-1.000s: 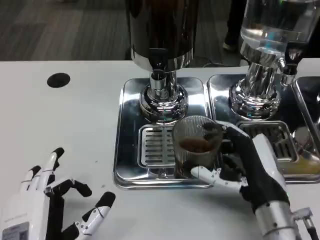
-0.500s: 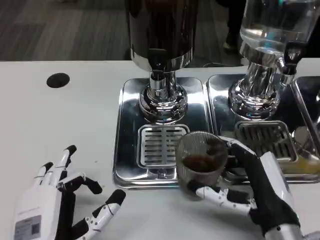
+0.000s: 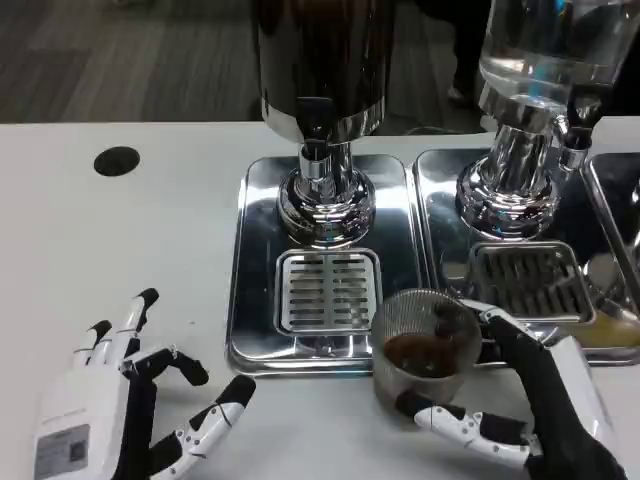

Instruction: Grasp the cup under the faucet to collect the drink, then remove the cup.

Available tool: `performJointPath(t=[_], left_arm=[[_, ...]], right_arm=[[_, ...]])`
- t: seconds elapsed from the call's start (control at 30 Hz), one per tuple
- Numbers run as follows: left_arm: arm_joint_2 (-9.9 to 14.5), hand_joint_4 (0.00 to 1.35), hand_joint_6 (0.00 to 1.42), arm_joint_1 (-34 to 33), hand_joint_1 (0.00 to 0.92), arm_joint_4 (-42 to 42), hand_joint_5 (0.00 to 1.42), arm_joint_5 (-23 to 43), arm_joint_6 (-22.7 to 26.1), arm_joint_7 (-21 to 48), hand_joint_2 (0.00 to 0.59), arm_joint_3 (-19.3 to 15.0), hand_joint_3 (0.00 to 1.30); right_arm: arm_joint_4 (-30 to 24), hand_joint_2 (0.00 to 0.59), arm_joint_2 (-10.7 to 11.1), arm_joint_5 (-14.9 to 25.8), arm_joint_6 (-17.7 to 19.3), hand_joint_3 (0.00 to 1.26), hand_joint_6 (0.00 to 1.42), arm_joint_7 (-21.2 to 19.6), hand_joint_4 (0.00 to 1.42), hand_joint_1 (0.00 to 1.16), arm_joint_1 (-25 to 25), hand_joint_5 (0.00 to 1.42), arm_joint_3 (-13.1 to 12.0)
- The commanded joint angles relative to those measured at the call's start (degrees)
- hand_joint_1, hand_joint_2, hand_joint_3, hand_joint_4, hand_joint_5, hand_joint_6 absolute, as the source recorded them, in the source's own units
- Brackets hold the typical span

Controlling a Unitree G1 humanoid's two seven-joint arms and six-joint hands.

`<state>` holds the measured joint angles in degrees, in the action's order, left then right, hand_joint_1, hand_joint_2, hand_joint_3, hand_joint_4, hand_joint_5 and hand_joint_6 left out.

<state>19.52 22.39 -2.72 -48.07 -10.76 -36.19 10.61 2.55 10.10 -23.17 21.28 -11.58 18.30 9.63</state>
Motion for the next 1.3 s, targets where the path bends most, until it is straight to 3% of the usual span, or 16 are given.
performJointPath(t=[0.03,0.57,0.9,1.3], left_arm=[[0.51,0.04,0.12,0.22,0.000,1.55,0.18,-1.42,1.11,1.22,0.133,0.77,0.74],[1.24,0.03,0.12,4.09,0.000,3.88,0.18,-1.20,1.57,0.05,0.131,0.28,0.74],[1.21,0.03,0.11,5.14,0.000,3.94,0.19,-0.14,0.97,-0.25,0.131,-0.43,0.74],[0.97,0.04,0.11,5.70,0.000,3.62,0.19,0.32,0.05,-0.91,0.132,-1.20,0.74]], right_arm=[[-2.80,0.185,-0.09,0.96,3.75,0.62,0.39,-1.25,0.63,0.79,1.10,0.49,-1.28],[1.38,0.188,-0.10,-1.90,7.54,0.62,0.39,-1.98,0.63,0.79,2.31,0.49,-0.95],[9.08,0.190,0.43,-2.89,11.76,0.61,0.39,-4.18,0.63,0.77,-0.32,0.47,-1.14],[10.82,0.179,1.71,-4.54,14.04,0.37,0.35,-5.02,0.43,0.75,-1.01,0.38,-0.40]])
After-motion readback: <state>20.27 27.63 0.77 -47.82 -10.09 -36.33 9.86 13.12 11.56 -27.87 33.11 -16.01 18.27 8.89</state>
